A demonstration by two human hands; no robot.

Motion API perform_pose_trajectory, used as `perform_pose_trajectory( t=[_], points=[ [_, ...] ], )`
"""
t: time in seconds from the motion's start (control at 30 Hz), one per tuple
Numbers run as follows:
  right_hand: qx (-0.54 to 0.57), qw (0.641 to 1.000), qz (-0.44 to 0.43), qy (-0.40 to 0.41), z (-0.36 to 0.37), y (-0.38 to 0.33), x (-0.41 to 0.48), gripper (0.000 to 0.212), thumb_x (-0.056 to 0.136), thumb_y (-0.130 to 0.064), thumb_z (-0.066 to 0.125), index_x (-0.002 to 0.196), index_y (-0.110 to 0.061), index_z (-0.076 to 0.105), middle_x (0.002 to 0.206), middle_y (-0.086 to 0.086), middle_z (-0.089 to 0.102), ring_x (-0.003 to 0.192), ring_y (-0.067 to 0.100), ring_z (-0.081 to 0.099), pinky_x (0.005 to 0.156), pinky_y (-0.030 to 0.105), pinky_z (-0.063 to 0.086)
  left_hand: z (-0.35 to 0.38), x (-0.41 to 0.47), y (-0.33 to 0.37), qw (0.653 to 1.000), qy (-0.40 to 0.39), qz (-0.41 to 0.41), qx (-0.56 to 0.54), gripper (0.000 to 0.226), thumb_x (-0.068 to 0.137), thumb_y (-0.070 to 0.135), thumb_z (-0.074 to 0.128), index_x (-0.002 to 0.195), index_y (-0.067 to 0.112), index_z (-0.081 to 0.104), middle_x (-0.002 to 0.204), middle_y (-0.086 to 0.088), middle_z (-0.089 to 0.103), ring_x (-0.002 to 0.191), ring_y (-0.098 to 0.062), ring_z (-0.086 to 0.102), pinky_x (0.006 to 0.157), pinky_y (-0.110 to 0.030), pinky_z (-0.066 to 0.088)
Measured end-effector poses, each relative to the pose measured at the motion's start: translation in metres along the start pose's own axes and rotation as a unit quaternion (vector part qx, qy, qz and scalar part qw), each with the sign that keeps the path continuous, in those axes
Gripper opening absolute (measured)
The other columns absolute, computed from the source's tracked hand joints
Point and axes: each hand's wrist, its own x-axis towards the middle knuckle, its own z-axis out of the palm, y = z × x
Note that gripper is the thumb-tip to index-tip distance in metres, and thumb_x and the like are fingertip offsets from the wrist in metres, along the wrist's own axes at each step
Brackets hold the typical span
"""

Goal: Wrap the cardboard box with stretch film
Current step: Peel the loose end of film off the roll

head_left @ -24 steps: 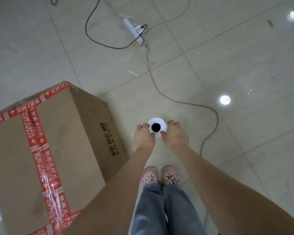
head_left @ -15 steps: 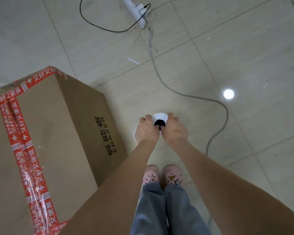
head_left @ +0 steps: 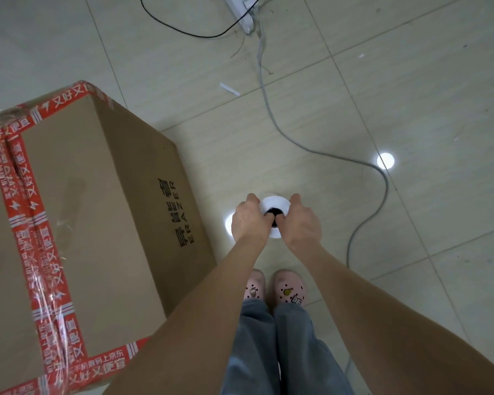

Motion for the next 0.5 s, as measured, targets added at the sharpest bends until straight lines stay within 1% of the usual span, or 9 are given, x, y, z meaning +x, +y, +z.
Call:
perform_pose_trajectory(
  t=[0.07,0.13,0.2,0.33,0.43,0.5],
  points=[
    [0.005,1.0,0.004,0.002,0.004,0.007,-0.013,0.032,0.091,-0.02,0.05,0.119,-0.008,0.042,0.103,0.015,0.061,0.087,0.033,0.055,0.064,0.032,0.035,0.003,-0.013,-0.006,1.0,-0.002,0.001,0.0,0.025,0.086,0.017,0.058,0.108,0.007,0.052,0.087,-0.005,0.053,0.077,-0.023,0.049,0.062,-0.031,0.041],
    [0.011,1.0,0.016,0.001,0.007,0.015,-0.028,0.029,0.091,-0.021,0.051,0.116,-0.009,0.042,0.102,0.013,0.06,0.08,0.029,0.049,0.063,0.031,0.035,0.006,-0.028,-0.013,1.0,-0.007,0.002,-0.004,0.025,0.085,0.018,0.059,0.107,0.008,0.052,0.087,-0.004,0.053,0.078,-0.022,0.051,0.063,-0.032,0.045],
    [0.016,1.0,0.023,0.005,0.013,0.026,-0.044,0.027,0.09,-0.02,0.051,0.113,-0.009,0.043,0.101,0.013,0.06,0.078,0.027,0.047,0.063,0.031,0.035,0.012,-0.042,-0.021,1.0,-0.014,0.007,-0.009,0.026,0.085,0.018,0.059,0.108,0.008,0.052,0.088,-0.004,0.054,0.079,-0.022,0.052,0.065,-0.033,0.048],
    [0.029,0.998,0.052,0.019,0.035,0.052,-0.081,0.026,0.091,-0.022,0.051,0.112,-0.011,0.042,0.099,0.011,0.058,0.077,0.027,0.048,0.062,0.032,0.035,0.03,-0.076,-0.045,0.999,-0.023,0.036,-0.009,0.03,0.084,0.023,0.063,0.107,0.008,0.051,0.1,-0.009,0.059,0.083,-0.023,0.052,0.066,-0.032,0.044],
    [0.027,0.998,0.053,0.037,0.057,0.07,-0.11,0.03,0.091,-0.024,0.052,0.116,-0.012,0.042,0.103,0.013,0.06,0.081,0.028,0.051,0.065,0.032,0.036,0.043,-0.105,-0.067,0.998,-0.027,0.044,-0.021,0.029,0.085,0.022,0.062,0.107,0.008,0.05,0.104,-0.01,0.058,0.089,-0.026,0.056,0.07,-0.035,0.047],
    [0.022,0.997,0.059,0.05,0.069,0.081,-0.127,0.029,0.091,-0.024,0.051,0.116,-0.012,0.043,0.104,0.014,0.06,0.087,0.031,0.056,0.066,0.032,0.037,0.053,-0.121,-0.081,0.999,-0.03,0.032,-0.023,0.028,0.085,0.02,0.061,0.107,0.008,0.049,0.105,-0.01,0.058,0.093,-0.027,0.057,0.073,-0.036,0.048]
  ],
)
